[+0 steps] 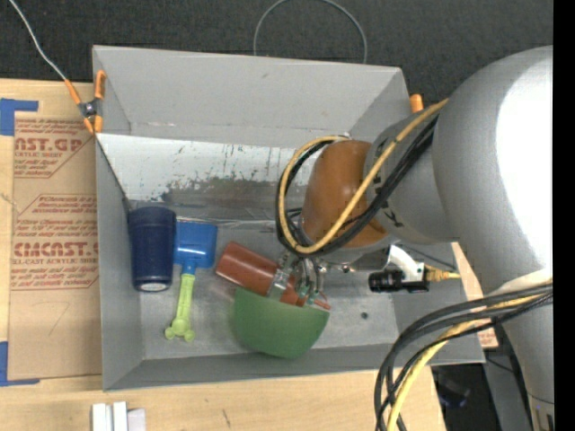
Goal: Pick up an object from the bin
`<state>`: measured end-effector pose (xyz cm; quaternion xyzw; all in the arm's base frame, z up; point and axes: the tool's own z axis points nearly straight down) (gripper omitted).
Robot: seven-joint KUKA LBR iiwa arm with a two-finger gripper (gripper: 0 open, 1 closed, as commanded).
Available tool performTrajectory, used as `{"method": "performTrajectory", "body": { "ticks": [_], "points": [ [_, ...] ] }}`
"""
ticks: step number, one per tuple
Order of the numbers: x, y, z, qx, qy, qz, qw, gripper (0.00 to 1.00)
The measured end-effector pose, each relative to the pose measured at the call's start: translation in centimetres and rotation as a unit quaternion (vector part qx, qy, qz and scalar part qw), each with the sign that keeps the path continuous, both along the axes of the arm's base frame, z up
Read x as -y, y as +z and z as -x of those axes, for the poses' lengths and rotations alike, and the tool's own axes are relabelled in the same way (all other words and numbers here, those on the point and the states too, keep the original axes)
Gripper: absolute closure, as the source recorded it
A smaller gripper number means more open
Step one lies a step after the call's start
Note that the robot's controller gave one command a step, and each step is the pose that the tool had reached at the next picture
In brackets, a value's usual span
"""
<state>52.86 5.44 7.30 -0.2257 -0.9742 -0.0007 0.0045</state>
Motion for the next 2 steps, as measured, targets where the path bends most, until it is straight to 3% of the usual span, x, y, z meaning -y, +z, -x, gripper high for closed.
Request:
{"method": "performTrajectory", "body": {
  "ticks": [1, 2],
  "points": [
    [0.0, 2.0, 0.2, -0.0031, 0.000, 0.000, 1.0000, 1.00],
    [0.0, 4.2, 0.0, 0.0003, 0.000, 0.000, 1.0000, 1.00]
  ]
}}
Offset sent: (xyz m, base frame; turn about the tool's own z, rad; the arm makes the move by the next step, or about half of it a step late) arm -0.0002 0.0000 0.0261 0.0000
